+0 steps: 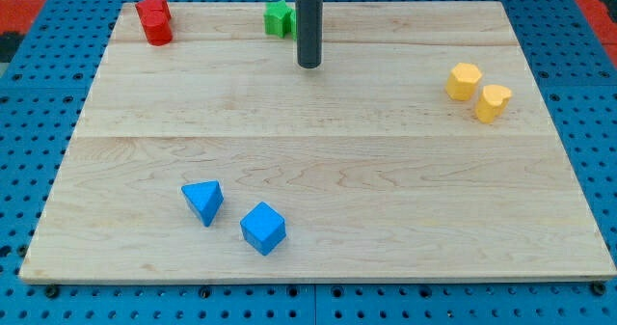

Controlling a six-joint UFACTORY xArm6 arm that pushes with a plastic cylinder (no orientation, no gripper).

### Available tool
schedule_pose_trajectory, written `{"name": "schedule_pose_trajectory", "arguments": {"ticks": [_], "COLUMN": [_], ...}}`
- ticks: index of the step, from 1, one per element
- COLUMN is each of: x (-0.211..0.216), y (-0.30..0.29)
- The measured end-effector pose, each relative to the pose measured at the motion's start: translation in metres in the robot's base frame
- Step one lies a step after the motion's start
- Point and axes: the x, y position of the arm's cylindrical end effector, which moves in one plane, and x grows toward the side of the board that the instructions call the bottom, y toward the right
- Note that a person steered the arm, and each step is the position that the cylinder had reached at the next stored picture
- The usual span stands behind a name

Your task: Push the red circle along with red star slightly down

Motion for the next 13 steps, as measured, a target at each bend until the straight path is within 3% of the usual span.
{"name": "schedule_pose_trajectory", "arguments": {"ticks": [4,6,7,8,9,10,13], "x": [0.014,0.062,0.047,0.0,-0.075,-0.125,-0.125], "y": [0.038,-0.094,-0.207,-0.303,-0.302,-0.3,-0.24]}}
